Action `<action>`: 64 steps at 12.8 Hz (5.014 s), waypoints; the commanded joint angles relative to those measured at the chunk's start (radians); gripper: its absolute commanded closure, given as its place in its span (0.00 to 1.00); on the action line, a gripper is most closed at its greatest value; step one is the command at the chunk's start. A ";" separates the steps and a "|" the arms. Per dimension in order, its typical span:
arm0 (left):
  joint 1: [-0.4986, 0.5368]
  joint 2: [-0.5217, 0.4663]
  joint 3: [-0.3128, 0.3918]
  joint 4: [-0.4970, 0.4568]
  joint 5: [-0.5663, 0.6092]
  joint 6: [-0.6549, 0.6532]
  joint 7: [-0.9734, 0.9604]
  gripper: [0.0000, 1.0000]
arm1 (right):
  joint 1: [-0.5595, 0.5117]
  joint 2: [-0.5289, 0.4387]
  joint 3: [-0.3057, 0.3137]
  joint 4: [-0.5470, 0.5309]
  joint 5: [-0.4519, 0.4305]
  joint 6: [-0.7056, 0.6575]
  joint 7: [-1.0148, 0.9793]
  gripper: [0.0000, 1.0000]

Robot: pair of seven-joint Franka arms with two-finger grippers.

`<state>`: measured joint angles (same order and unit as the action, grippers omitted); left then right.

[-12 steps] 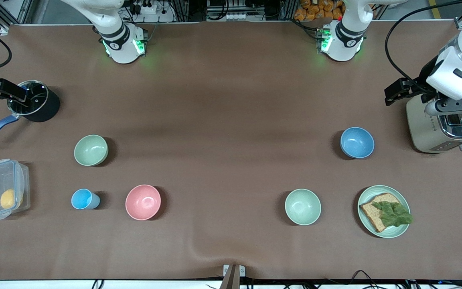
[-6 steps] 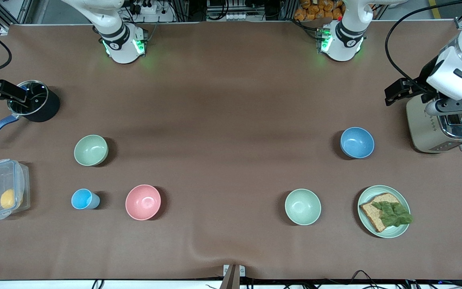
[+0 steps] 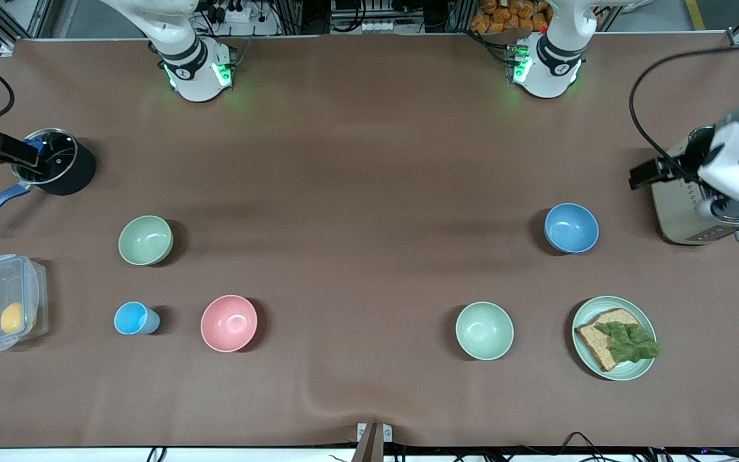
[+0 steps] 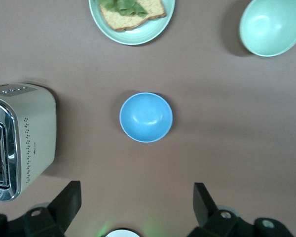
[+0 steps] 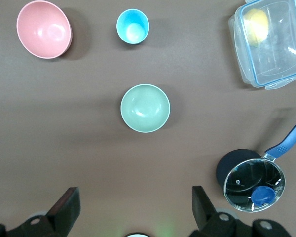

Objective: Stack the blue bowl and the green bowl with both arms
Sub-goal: 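Reach the green bowl with the right gripper while the left reaches the blue bowl, then grasp the green bowl with the right gripper while the left grasps the blue bowl, then slide the green bowl with the right gripper while the left drags the blue bowl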

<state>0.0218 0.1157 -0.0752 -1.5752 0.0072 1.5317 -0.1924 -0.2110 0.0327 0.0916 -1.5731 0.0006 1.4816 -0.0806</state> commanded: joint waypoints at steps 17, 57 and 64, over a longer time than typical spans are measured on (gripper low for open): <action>0.182 0.116 -0.015 -0.649 0.070 0.808 0.152 0.00 | -0.097 0.645 0.016 -0.007 -0.001 0.391 -0.240 0.00; 0.173 0.099 -0.155 -0.379 -0.072 0.601 0.137 1.00 | 0.507 0.722 0.295 0.024 0.098 0.615 0.548 1.00; 0.173 0.093 -0.265 -0.364 -0.072 0.590 -0.042 1.00 | 0.584 0.765 0.267 0.015 0.087 0.715 0.636 1.00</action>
<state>0.1877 0.2169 -0.3107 -1.9539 -0.0421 2.1464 -0.1887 0.3385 0.7927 0.3809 -1.5644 0.0953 2.1804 0.5064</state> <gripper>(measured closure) 0.952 0.956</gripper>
